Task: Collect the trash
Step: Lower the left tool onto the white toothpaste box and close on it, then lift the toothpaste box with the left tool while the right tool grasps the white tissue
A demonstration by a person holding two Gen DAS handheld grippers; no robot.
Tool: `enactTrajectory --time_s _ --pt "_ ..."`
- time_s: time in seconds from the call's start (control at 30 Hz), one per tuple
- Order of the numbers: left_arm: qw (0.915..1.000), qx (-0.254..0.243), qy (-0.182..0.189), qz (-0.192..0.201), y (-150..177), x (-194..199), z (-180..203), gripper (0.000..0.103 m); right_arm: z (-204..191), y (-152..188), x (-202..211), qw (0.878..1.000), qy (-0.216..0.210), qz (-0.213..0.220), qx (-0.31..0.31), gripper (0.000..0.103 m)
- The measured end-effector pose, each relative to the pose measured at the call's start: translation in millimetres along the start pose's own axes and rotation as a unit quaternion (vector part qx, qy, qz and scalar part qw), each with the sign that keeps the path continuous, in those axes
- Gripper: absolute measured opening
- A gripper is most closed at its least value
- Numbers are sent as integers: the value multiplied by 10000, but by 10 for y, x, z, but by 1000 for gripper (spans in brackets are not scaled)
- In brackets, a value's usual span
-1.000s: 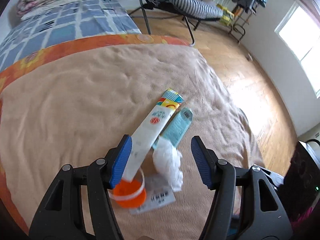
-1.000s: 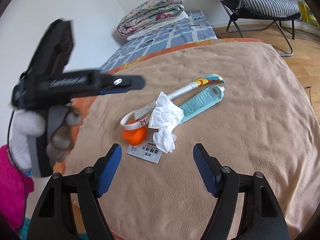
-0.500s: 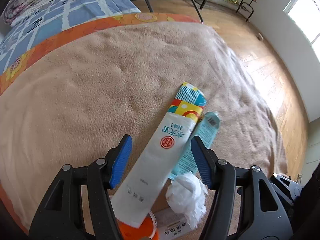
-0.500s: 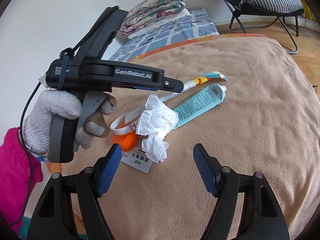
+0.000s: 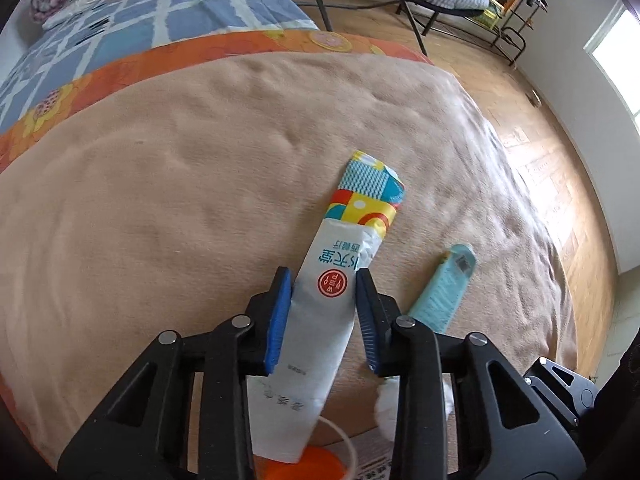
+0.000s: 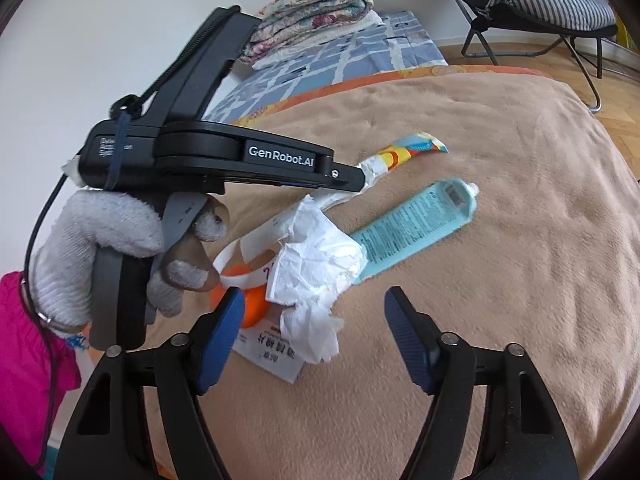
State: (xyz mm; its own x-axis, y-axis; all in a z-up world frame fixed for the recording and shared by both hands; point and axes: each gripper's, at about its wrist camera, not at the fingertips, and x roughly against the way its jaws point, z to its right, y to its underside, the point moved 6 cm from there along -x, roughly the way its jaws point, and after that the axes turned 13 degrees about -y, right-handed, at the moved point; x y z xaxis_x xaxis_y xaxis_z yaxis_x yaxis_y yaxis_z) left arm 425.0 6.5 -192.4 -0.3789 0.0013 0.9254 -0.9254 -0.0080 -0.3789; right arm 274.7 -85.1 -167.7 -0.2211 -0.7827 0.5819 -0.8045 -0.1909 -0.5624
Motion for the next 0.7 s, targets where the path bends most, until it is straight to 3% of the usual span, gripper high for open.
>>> enactTrajectory --time_s 0.1,0.17,0.2,0.27,0.43,0.47,0.53,0.57,0.6,0.7 --pt "9999 128 20 86 -8 13 -91 26 0 -22 -96 9999 100 -72 32 64" --pt "9996 215 83 159 -16 32 -135 17 32 -19 -155 9997 183 -146 -27 48" --pt "9995 243 103 189 -22 42 -147 16 61 -9 -168 9996 211 -167 -88 43" --pt "9994 241 75 234 -26 61 -156 16 111 6 -185 9994 211 -193 -214 24" --pt "9997 -27 18 234 -7 76 -60 16 114 15 -115 9995 219 -90 -218 19" --pt "9998 -76 -68 170 -7 54 -35 19 111 11 -99 9995 223 -72 -210 19" --pt "9992 -182 -331 151 -17 26 -2 41 108 -15 -68 9995 218 -26 -214 19" --pt "9987 -224 -451 106 -21 4 12 60 108 -23 -46 9995 210 0 -222 19" --pt "9982 -236 -542 77 -21 -18 15 65 115 -36 -33 9995 203 19 -229 19" --pt "9979 -214 -607 -2 -7 -85 12 65 116 -50 11 9996 184 53 -223 19"
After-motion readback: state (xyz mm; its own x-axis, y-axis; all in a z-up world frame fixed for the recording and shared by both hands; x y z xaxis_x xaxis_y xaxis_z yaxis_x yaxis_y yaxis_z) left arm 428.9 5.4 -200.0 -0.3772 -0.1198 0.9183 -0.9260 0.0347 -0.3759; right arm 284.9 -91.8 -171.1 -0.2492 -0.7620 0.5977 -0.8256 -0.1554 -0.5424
